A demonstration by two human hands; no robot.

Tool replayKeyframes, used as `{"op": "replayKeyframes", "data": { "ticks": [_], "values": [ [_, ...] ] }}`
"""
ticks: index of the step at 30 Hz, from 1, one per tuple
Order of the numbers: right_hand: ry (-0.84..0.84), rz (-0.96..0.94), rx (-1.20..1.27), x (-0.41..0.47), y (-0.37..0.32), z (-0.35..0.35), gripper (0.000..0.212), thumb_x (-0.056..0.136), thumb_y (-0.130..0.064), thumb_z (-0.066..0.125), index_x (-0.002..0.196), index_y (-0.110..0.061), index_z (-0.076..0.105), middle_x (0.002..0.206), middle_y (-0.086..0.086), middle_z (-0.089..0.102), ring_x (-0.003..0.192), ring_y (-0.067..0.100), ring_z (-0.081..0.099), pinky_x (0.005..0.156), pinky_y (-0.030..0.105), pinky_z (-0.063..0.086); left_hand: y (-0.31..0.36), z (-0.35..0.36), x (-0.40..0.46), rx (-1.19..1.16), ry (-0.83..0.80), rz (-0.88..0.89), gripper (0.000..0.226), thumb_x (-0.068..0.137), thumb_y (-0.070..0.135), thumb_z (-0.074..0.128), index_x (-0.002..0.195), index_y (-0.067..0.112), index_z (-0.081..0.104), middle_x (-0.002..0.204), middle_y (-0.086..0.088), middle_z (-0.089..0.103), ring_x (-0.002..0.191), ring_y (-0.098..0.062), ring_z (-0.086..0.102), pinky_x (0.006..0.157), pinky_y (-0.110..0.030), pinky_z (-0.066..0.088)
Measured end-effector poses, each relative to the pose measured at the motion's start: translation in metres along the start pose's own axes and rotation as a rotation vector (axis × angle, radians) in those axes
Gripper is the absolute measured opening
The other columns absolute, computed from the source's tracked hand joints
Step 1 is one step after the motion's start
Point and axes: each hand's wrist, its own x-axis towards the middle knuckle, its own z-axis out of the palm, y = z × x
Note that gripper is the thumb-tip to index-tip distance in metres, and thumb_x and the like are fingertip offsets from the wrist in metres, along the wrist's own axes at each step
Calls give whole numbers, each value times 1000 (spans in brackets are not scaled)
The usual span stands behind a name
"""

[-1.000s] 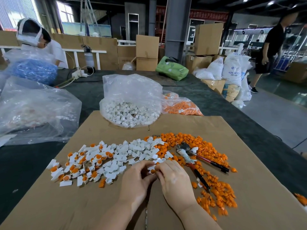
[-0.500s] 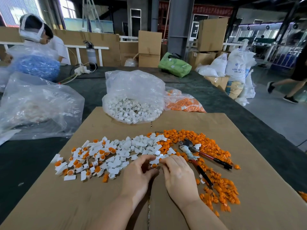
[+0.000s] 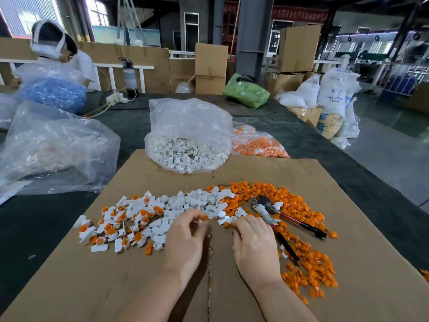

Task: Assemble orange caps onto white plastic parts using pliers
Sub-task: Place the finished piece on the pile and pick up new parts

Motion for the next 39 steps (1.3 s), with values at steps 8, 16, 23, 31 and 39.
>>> {"op": "replayKeyframes", "data": {
  "ticks": [8, 16, 23, 31, 39],
  "values": [
    [56, 66, -148, 0, 1, 7, 28, 60, 4, 82, 82, -10, 72, 82, 4, 67, 73, 25, 65, 64, 39, 52, -13, -61, 45, 602, 247, -35, 15, 88, 18, 62, 102, 23, 67, 109, -4, 50, 111, -27, 42, 95, -41, 36],
    [16, -23, -205, 0, 0, 11, 33, 58, -3, 85, 86, -15, 72, 83, 1, 64, 71, 22, 61, 61, 36, 50, -16, -58, 44, 712, 252, -11, 44, 81, 1, 55, 113, 29, 64, 126, 2, 49, 122, -25, 31, 100, -42, 27],
    [-100, -66, -257, 2, -2, 10, 45, 53, -11, 86, 95, -23, 74, 91, 0, 68, 80, 21, 64, 66, 37, 53, -13, -27, 36, 626, -17, 310, 28, 93, 14, 51, 117, 23, 62, 116, 6, 57, 113, -14, 43, 94, -19, 27],
    [-105, -11, -219, 3, -3, 10, 39, 51, -5, 87, 84, -20, 73, 82, -2, 66, 73, 20, 63, 62, 35, 52, -16, -19, 39, 754, -169, 263, 26, 96, 26, 49, 118, 21, 62, 111, 3, 58, 105, -15, 51, 87, -24, 41],
    [-114, 47, -177, 5, -4, 10, 23, 64, -15, 86, 78, -14, 68, 78, 3, 64, 67, 21, 63, 55, 36, 53, -9, -19, 40, 669, -213, 187, 22, 97, 24, 48, 99, 15, 68, 96, -1, 66, 89, -15, 60, 80, -30, 48]
  ]
}}
